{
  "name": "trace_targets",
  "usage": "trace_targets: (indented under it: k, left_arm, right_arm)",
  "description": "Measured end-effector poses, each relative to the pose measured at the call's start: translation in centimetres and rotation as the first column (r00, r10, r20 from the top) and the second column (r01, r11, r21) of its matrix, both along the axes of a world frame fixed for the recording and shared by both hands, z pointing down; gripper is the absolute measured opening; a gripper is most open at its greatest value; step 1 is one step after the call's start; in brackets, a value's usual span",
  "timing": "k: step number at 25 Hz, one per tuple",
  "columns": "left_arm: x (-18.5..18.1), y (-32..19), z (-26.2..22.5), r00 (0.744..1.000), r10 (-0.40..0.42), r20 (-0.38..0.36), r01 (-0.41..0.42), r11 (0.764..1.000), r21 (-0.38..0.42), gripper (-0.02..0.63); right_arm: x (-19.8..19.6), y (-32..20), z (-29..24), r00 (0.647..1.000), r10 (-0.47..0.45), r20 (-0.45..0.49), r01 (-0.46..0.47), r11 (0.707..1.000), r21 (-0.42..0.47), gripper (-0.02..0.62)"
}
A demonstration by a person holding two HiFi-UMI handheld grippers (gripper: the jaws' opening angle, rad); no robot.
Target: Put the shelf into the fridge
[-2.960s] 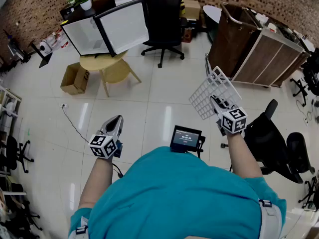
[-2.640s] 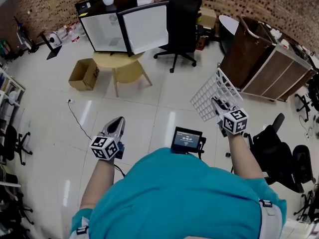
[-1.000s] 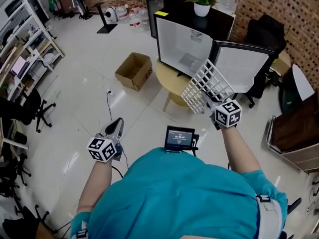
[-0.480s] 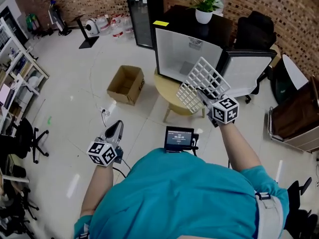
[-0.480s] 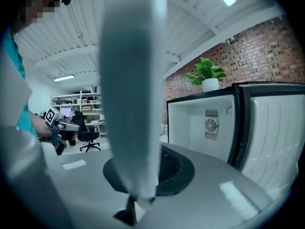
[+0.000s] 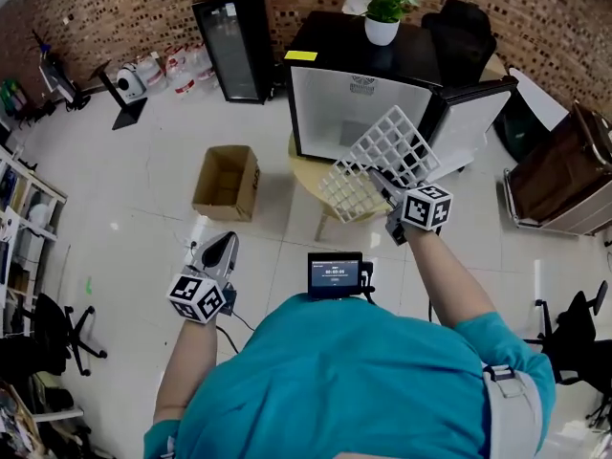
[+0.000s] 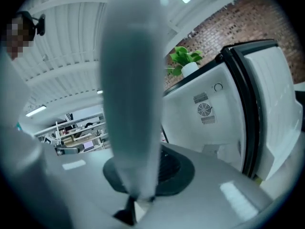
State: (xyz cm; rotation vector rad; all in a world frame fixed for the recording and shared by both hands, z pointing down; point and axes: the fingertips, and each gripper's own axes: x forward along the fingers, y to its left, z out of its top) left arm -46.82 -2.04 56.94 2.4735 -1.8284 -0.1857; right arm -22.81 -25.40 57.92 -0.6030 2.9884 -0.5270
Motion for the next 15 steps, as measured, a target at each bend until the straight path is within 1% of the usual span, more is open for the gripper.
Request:
trace_targets:
  k: [2,5,7,10,13,15]
  left_arm:
    - [-1.1,-3.7,-1.1,1.0,0.007,-0.011,-0.008,1.0,-0.009,0.002]
    - [-2.9,-12.0,-3.0,0.999,-0.001,-0.032,-0.001,0.998,-0.065,0.002]
    - [-3.4,-16.5,-4.3,0.999,-0.014,-0.035,0.01,0.995,-0.097,0.002]
    - [-2.8,-19.9,-5.8,0.999,-0.026,-0.021,0.024,0.995,-0.099,0.002]
    - [-4.2,-23.8,-6.4,0.999,-0.041,-0.027,0.038,0.993,-0.115,0.002]
    - [-4.6,-25.9,-6.3,0.999,-0.034,-0.036,0.029,0.992,-0.124,0.002]
  right_arm:
    - [-1.0,-3.7,-0.6,0.999,0.011,0.038,-0.009,0.999,-0.053,0.029]
    - [-2.8,-11.9,-1.6,0.995,0.023,0.095,-0.008,0.989,-0.149,0.029]
    - [-3.7,-16.6,-2.8,0.991,0.023,0.13,0.003,0.981,-0.195,0.029]
    - [-3.6,-19.9,-4.4,0.985,0.012,0.169,0.026,0.975,-0.219,0.029]
    - [-4.8,-23.1,-4.7,0.98,0.017,0.198,0.032,0.97,-0.243,0.029]
    - [-5.4,-24.7,-4.3,0.974,0.037,0.223,0.027,0.96,-0.278,0.029]
